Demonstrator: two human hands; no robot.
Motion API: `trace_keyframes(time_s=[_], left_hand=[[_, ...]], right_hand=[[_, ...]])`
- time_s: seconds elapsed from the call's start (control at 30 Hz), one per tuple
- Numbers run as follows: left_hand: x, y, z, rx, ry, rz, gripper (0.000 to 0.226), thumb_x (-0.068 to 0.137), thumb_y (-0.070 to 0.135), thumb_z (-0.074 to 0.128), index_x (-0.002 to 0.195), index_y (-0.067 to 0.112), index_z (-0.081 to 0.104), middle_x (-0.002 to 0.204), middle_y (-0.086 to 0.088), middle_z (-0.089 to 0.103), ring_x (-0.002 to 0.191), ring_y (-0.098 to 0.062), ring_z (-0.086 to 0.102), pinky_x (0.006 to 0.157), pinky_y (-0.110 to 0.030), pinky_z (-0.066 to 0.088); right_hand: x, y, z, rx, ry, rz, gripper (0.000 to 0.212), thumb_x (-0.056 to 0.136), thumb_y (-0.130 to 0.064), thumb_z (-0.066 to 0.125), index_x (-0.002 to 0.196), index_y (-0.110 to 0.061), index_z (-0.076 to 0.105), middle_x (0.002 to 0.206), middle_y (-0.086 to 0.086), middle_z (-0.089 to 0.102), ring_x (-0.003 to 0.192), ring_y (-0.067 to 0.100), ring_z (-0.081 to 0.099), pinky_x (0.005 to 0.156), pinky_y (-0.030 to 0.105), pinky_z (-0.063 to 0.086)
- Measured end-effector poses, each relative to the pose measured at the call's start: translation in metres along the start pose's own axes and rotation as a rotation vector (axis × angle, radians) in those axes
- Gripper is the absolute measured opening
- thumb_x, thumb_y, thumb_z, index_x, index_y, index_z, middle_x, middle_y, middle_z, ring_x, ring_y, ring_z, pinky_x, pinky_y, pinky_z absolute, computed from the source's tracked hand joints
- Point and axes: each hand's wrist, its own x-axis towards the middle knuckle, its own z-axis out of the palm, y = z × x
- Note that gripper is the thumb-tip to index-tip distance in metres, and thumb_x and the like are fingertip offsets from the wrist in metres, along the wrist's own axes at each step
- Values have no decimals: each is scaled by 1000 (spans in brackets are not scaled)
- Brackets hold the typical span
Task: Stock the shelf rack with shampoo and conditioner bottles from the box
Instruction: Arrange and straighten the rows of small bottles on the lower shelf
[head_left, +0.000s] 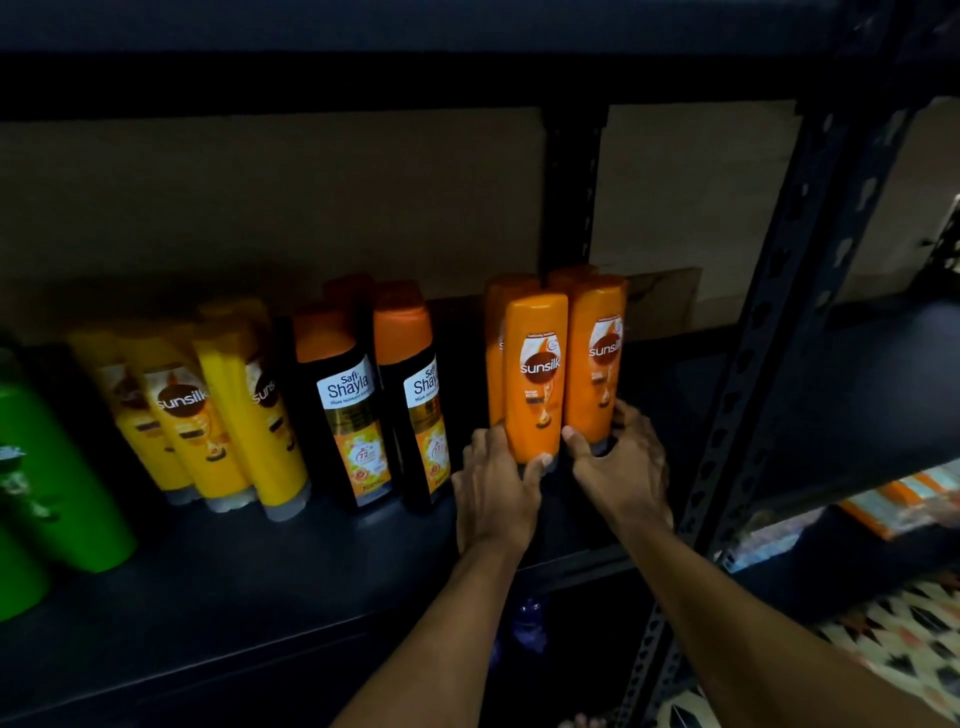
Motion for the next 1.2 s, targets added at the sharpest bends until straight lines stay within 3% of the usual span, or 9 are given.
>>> trace_keyframes(time_s=[0.67,1.2], left_hand=[[3,-2,5,39,16,-8,59,98,52,56,145,22,40,141,-1,49,130,-20,46,109,-44,38],[3,-1,5,52,16,-6,57,99,50,55,145,21,38,142,-2,47,130,-22,45,109,-43,37]], right_hand=[[0,0,1,-21,23,-7,74,85,-55,71,146,-27,41,145,3,49,133,26,48,104,45,43],[0,1,1,-17,35,-3,74,83,-55,73,143,-26,41,144,3,49,131,27,50,103,49,46]])
